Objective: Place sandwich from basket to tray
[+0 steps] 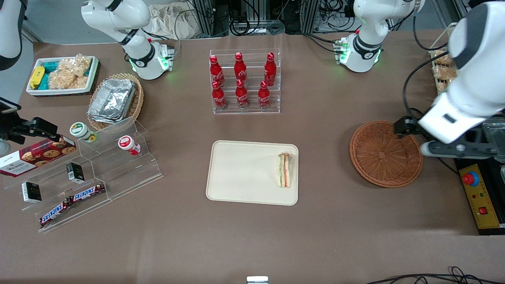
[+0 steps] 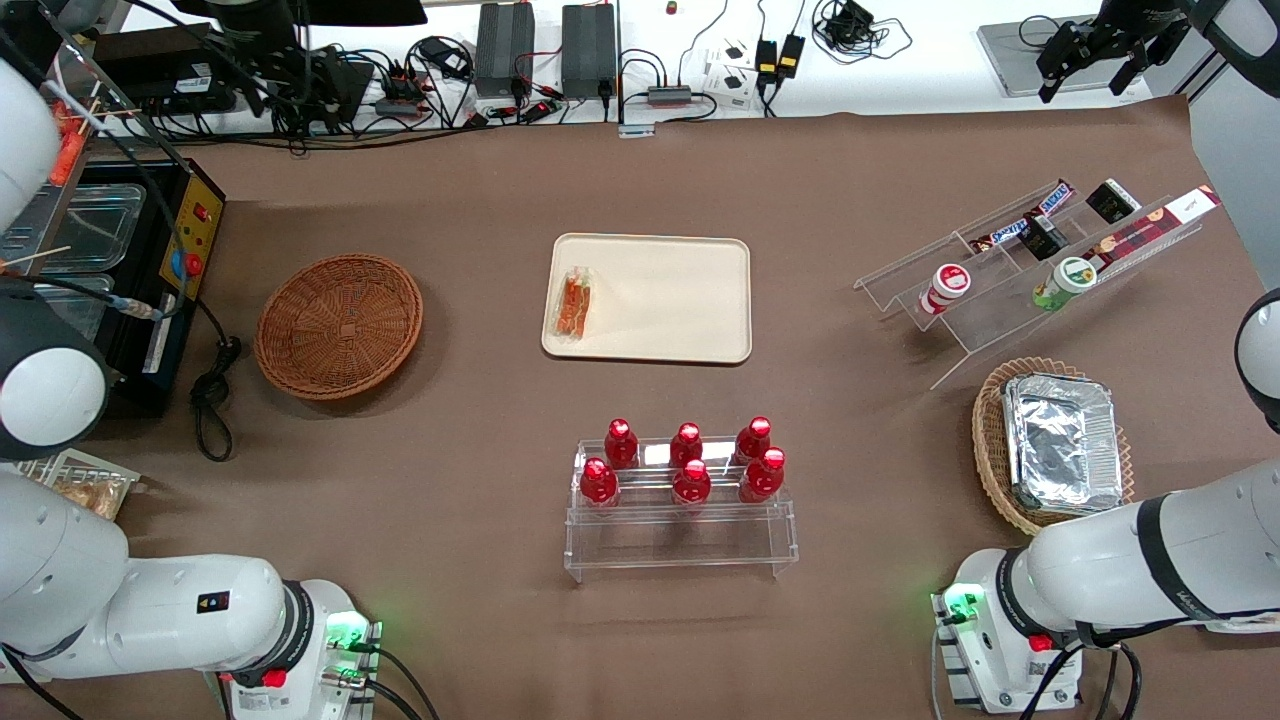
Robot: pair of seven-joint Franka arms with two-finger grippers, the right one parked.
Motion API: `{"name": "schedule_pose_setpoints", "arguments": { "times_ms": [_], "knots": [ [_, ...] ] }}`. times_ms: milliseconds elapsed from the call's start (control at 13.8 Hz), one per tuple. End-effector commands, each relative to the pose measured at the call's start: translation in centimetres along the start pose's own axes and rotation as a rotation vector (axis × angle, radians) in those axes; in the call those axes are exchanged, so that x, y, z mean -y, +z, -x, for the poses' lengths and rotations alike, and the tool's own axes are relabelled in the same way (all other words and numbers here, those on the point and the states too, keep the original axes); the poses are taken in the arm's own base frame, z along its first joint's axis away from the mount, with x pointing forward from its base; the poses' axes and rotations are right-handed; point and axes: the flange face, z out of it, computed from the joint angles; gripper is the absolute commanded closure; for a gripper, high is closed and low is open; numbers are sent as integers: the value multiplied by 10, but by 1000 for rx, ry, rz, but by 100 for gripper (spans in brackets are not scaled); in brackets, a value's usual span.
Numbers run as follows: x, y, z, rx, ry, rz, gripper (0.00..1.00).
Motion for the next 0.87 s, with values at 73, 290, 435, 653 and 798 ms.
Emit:
{"name": "schedule_pose_setpoints", "arguments": {
  "times_ms": [73, 290, 435, 653, 798],
  "knots": [
    [44, -10, 7, 0, -63, 87, 1],
    [46, -5, 4, 5, -68, 75, 1],
    [53, -4, 1, 5, -76, 72, 1],
    [58, -3, 1, 6, -80, 55, 1],
    [59, -2, 1, 8, -82, 55, 1]
  ]
}}
